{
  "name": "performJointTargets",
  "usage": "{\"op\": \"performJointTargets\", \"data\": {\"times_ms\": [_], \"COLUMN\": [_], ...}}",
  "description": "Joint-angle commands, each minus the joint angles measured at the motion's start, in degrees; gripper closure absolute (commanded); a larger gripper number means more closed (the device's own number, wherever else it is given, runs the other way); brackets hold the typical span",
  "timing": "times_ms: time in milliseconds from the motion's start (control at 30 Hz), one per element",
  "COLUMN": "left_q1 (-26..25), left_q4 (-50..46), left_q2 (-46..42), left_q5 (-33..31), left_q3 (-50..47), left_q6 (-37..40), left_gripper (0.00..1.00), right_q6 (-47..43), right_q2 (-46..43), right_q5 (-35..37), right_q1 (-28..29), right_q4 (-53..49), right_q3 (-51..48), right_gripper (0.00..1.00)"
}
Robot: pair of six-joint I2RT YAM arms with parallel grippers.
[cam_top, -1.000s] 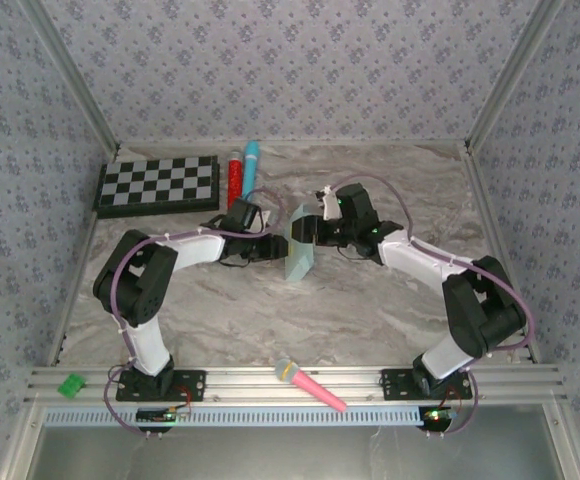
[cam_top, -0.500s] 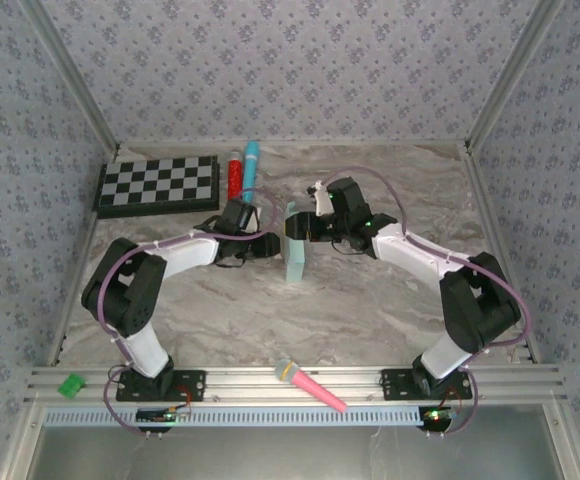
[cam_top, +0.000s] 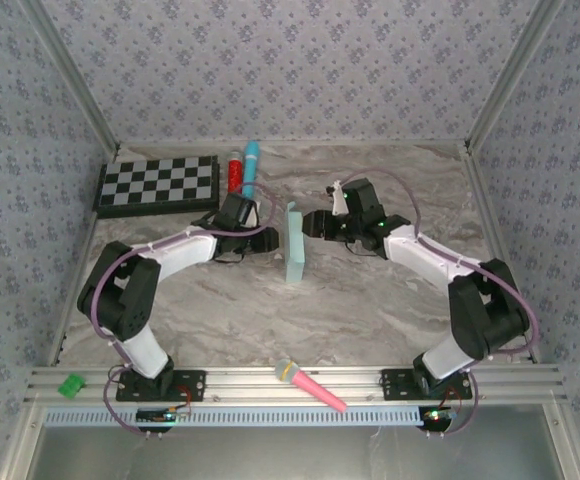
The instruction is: Fold the paper box
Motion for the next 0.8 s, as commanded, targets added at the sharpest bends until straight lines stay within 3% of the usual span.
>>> {"op": "performJointTargets", "data": {"times_ms": [0,400,767], "left_q1": [0.03,0.56,0.90], "left_q4": [-0.71,-1.39,-2.12], "left_q2": [2.05,7.16,7.45], "left_q5": [2.31,5.04,4.87], "left_q3": [3.62,8.44,8.45], "left_q6": [1.80,2.21,2.47], "left_gripper": [0.51,0.52,0.53], "right_q6": [1.36,4.99,9.68], "right_q2": [2.52,8.76,9.97], "right_q5": [-4.19,-6.84,2.51], "right_q1": [0.68,1.45,3.47], "right_q4": [2.13,8.34,4.76], "right_q3": [-0.62,-0.34,-2.34], "right_gripper": [0.45,0.44,0.51]}}
